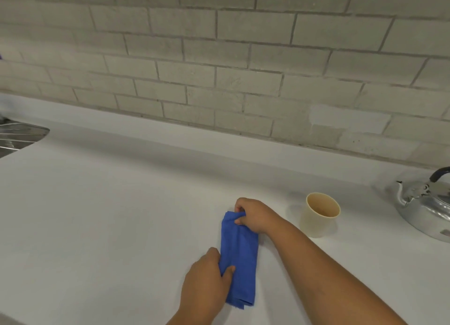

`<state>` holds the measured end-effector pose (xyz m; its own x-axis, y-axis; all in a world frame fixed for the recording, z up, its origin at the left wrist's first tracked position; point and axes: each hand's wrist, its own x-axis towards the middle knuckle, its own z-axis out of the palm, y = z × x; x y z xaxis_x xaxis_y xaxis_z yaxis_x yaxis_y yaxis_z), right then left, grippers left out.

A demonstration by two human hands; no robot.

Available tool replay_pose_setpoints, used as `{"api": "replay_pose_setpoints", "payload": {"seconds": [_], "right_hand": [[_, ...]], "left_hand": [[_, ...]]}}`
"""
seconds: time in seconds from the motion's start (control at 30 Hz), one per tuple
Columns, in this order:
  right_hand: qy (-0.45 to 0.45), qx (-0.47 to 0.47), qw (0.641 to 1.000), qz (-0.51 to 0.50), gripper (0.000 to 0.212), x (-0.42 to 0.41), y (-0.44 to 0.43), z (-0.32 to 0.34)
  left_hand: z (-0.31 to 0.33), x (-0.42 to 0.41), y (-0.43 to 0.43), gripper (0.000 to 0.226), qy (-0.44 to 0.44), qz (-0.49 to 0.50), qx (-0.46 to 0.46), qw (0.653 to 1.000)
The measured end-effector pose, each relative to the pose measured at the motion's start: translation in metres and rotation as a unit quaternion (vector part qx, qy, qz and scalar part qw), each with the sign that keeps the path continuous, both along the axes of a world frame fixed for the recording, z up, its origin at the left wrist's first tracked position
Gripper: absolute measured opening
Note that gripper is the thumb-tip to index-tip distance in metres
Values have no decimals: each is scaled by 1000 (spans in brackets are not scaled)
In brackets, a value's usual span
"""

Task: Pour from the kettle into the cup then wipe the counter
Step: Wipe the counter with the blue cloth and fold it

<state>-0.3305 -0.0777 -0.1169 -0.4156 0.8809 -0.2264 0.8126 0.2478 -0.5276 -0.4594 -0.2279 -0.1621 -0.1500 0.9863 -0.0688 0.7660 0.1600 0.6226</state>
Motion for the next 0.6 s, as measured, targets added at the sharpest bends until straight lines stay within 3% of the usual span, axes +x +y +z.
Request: {"api": "replay_pose_setpoints", "payload": {"seconds": [0.1,0.3,0.47,0.6], "right_hand": [[41,14,999,3,13,-9,11,10],[87,35,996,-5,9,-40,26,2],[44,64,997,6,15,-56,29,-23],[-3,148,989,25,25,-56,23,-43]], "left_hand": [[1,-11,3,29,-74,42,13,996],[1,-46,10,30,-114,127,12,985],[2,-54,9,47,-67,113,30,991],[3,-52,6,44,28,55,20,998]]}}
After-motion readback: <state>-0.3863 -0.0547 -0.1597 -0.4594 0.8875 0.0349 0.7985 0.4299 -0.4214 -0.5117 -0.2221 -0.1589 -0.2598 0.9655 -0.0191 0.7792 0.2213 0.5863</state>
